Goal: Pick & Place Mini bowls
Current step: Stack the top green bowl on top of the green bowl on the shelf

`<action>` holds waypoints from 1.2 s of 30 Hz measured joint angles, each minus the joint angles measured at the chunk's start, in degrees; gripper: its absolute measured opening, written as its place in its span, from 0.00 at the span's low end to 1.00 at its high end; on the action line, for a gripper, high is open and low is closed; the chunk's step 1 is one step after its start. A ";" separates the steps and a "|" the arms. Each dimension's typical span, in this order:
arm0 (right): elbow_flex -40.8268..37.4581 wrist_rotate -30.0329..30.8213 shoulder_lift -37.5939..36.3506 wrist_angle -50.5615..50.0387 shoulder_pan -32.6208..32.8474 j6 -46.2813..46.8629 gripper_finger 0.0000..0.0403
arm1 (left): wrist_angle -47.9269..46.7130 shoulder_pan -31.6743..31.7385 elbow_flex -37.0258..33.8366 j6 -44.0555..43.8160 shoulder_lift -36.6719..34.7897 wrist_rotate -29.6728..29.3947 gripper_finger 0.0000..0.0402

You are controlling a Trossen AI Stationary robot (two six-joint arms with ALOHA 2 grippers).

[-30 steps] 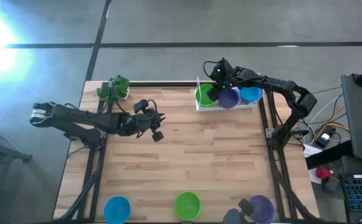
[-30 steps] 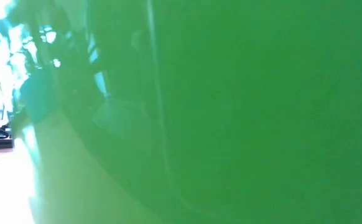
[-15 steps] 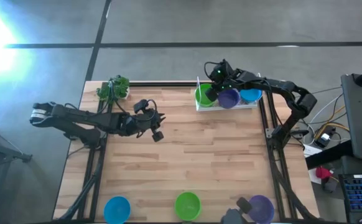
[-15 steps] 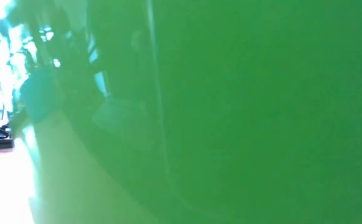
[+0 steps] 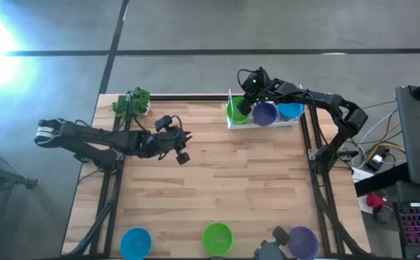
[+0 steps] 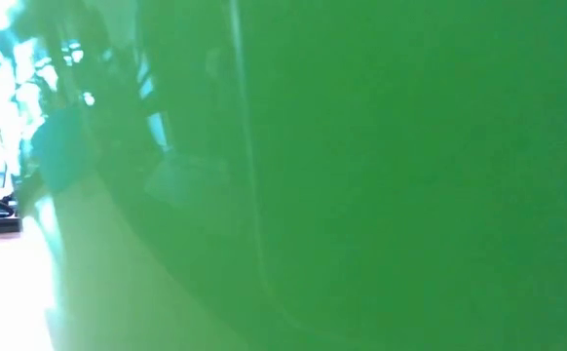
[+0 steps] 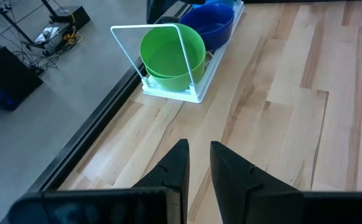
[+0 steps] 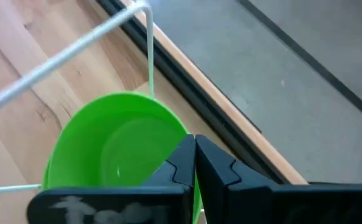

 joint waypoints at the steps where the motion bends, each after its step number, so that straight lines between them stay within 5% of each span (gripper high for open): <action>1: -0.45 0.02 0.07 0.18 0.00 -0.01 0.02 | 0.00 0.00 0.00 -0.01 0.00 0.00 0.15; 36: -4.15 -0.01 3.11 8.43 -0.63 -0.20 0.02 | -0.04 -0.01 0.00 0.12 0.00 0.00 0.15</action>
